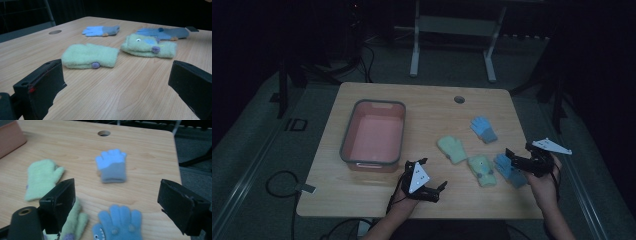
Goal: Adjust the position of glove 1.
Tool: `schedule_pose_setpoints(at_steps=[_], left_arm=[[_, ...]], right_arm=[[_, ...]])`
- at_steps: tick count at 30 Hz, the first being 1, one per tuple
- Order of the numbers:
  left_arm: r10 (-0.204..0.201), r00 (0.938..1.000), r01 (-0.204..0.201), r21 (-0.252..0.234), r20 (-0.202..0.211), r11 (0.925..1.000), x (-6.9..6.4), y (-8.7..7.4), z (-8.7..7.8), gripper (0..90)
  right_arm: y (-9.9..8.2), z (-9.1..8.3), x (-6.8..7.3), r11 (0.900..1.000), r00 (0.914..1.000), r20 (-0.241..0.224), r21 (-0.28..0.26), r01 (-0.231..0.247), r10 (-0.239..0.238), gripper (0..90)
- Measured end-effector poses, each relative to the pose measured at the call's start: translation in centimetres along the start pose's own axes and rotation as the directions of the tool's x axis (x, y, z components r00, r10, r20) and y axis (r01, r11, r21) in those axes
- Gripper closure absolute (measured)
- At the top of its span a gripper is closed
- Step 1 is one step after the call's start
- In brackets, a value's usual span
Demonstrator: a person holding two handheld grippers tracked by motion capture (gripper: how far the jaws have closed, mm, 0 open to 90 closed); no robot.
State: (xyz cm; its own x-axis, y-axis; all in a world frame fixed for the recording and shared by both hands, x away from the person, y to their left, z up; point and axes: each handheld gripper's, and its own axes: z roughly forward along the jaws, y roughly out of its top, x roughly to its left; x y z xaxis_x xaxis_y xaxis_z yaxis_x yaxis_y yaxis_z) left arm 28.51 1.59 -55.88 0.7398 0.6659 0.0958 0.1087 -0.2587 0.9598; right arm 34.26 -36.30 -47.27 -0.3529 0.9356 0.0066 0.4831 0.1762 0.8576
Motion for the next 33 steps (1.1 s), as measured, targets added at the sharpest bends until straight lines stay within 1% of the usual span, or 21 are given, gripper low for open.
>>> schedule_pose_setpoints(at_steps=[1, 3, 5, 7, 8, 10, 13, 15, 16, 17, 18, 19, 20, 23, 24, 26, 27, 28, 30, 31, 33], left_arm=[[0.002, 1.0000, -0.002, -0.001, 0.000, 1.0000, 0.0, 0.0, 0.0, 0.2], [0.006, 1.0000, -0.006, -0.004, -0.001, 1.0000, 0.0, 0.0, 0.0, 0.2], [0.006, 1.0000, -0.006, -0.006, -0.001, 1.0000, -0.1, 0.0, 0.0, 0.2], [0.012, 0.9999, -0.012, -0.006, -0.003, 0.9999, -0.1, 0.0, 0.0, 0.2], [0.016, 0.9999, -0.016, -0.005, -0.002, 0.9999, -0.2, 0.0, 0.0, 0.2], [0.021, 0.9998, -0.021, -0.004, -0.001, 0.9998, -0.2, 0.0, -0.1, 0.2], [0.028, 0.9996, -0.028, -0.005, 0.002, 0.9996, -0.2, 0.0, -0.1, 0.2], [0.028, 0.9996, -0.028, -0.005, 0.002, 0.9996, -0.3, 0.0, -0.1, 0.2], [0.028, 0.9996, -0.028, -0.005, 0.002, 0.9996, -0.3, 0.0, -0.1, 0.2], [0.027, 0.9996, -0.027, -0.005, 0.003, 0.9996, -0.2, 0.0, -0.1, 0.2], [0.026, 0.9997, -0.026, -0.006, 0.003, 0.9997, -0.2, 0.0, -0.1, 0.2], [0.026, 0.9996, -0.026, -0.005, 0.004, 0.9996, -0.2, 0.0, -0.1, 0.2], [0.026, 0.9996, -0.026, -0.005, 0.004, 0.9996, -0.2, 0.0, -0.1, 0.2], [0.029, 0.9996, -0.029, -0.006, 0.004, 0.9996, -0.3, 0.0, -0.1, 0.2], [0.029, 0.9996, -0.029, -0.006, 0.003, 0.9996, -0.3, 0.0, -0.1, 0.2], [0.029, 0.9996, -0.029, -0.006, 0.004, 0.9996, -0.3, 0.0, -0.1, 0.2], [0.028, 0.9996, -0.028, -0.006, 0.004, 0.9996, -0.3, 0.0, -0.1, 0.2], [0.028, 0.9996, -0.028, -0.006, 0.005, 0.9996, -0.3, 0.0, -0.1, 0.3], [0.028, 0.9996, -0.028, -0.006, 0.005, 0.9996, -0.3, 0.0, -0.1, 0.2], [0.029, 0.9996, -0.029, -0.006, 0.005, 0.9996, -0.3, 0.0, -0.1, 0.2], [0.028, 0.9996, -0.028, -0.007, 0.005, 0.9996, -0.3, 0.0, -0.1, 0.2]], right_arm=[[0.5, 0.3, 0.4, 0.9999, 0.9994, -0.030, 0.007, 0.015, -0.015, 18.6], [1.0, 0.7, 0.9, 0.9993, 0.9981, -0.049, 0.010, 0.036, -0.036, 19.5], [1.2, 1.0, 1.1, 0.9990, 0.9973, -0.059, 0.010, 0.044, -0.043, 19.5], [1.8, 1.5, 1.6, 0.9989, 0.9942, -0.098, 0.007, 0.046, -0.045, 20.2], [2.0, 1.8, 1.9, 0.9990, 0.9934, -0.106, 0.006, 0.045, -0.044, 20.2], [2.3, 2.3, 2.4, 0.9982, 0.9858, -0.158, 0.009, 0.060, -0.057, 20.8], [2.5, 3.3, 3.4, 0.9947, 0.9797, -0.174, 0.005, 0.103, -0.100, 22.6], [2.7, 4.1, 3.8, 0.9939, 0.9721, -0.211, 0.017, 0.109, -0.103, 23.7], [2.8, 4.5, 4.1, 0.9936, 0.9719, -0.211, 0.017, 0.111, -0.105, 26.4], [2.8, 4.9, 4.3, 0.9927, 0.9680, -0.225, 0.023, 0.118, -0.110, 27.0], [3.0, 5.6, 4.8, 0.9899, 0.9622, -0.238, 0.020, 0.140, -0.132, 29.0], [3.0, 5.6, 4.8, 0.9899, 0.9622, -0.238, 0.020, 0.140, -0.132, 29.0], [3.1, 6.0, 5.0, 0.9885, 0.9567, -0.255, 0.022, 0.150, -0.139, 29.6], [3.4, 7.1, 5.6, 0.9860, 0.9471, -0.284, 0.027, 0.165, -0.150, 32.2], [3.5, 7.5, 5.8, 0.9846, 0.9458, -0.285, 0.030, 0.172, -0.156, 33.8], [3.7, 8.2, 6.3, 0.9815, 0.9361, -0.310, 0.038, 0.188, -0.167, 34.9], [3.7, 8.5, 6.6, 0.9801, 0.9351, -0.309, 0.040, 0.194, -0.173, 36.3], [3.8, 8.9, 6.8, 0.9775, 0.9301, -0.318, 0.042, 0.207, -0.183, 37.2], [3.9, 9.5, 7.2, 0.9739, 0.9262, -0.323, 0.051, 0.221, -0.194, 39.8], [3.9, 9.8, 7.3, 0.9727, 0.9197, -0.341, 0.055, 0.226, -0.194, 39.8], [4.0, 10.4, 7.7, 0.9685, 0.9144, -0.349, 0.061, 0.241, -0.206, 40.7]])
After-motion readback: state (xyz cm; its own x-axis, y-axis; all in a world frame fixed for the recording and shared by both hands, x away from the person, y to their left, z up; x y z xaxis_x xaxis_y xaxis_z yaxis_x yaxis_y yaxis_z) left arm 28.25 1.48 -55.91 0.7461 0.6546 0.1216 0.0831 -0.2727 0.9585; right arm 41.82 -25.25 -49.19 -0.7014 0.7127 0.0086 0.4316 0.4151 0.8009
